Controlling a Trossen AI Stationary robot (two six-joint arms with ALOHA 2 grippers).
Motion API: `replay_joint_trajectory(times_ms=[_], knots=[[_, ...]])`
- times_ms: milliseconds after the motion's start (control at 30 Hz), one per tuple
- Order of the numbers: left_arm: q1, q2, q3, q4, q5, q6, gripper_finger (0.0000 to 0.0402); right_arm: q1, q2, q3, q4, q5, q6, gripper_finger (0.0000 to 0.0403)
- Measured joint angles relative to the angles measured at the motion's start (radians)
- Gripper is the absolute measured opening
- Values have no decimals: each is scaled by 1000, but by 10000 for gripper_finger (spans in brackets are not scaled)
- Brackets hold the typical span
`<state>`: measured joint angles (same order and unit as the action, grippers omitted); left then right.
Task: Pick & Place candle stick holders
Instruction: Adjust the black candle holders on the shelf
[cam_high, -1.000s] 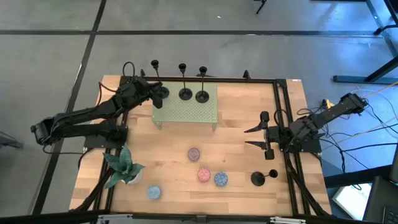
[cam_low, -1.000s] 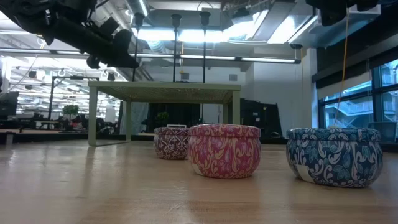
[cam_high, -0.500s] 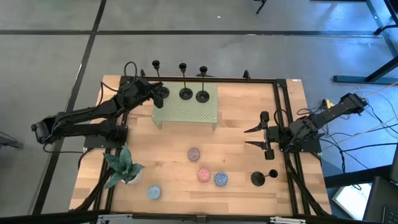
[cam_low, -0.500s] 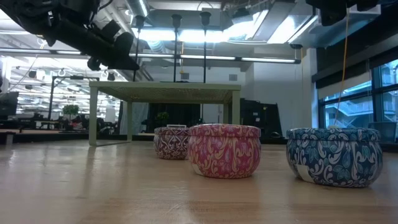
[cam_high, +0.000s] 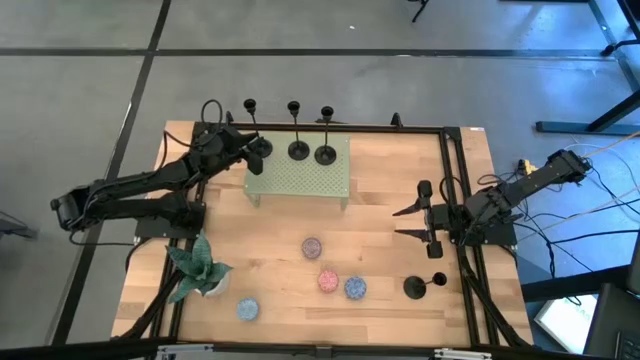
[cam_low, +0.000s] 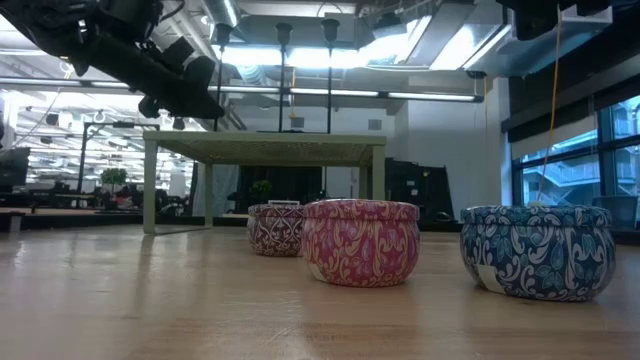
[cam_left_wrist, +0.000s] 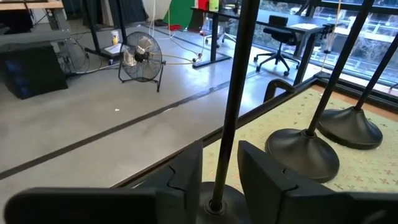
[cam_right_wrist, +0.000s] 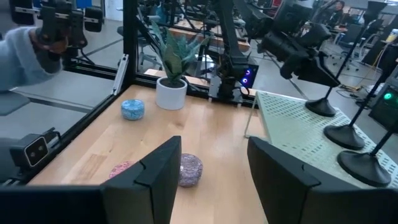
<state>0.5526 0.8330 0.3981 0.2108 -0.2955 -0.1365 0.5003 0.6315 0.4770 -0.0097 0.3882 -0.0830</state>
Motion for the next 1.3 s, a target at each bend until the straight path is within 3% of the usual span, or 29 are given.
replay_joint_trajectory(times_ms=[467, 833, 1067, 1300], knots=[[-30, -132, 0, -49, -1, 8, 150, 0, 0, 0, 0, 0, 0, 188], [-233, -222, 0, -22, 5, 9, 153, 0, 0, 0, 0, 1, 0, 188], [-409, -132, 1, 153, -49, 52, 153, 0, 0, 0, 3, 3, 0, 188], [-529, 74, 41, 303, -260, 95, 153, 0, 0, 0, 6, 3, 0, 188]])
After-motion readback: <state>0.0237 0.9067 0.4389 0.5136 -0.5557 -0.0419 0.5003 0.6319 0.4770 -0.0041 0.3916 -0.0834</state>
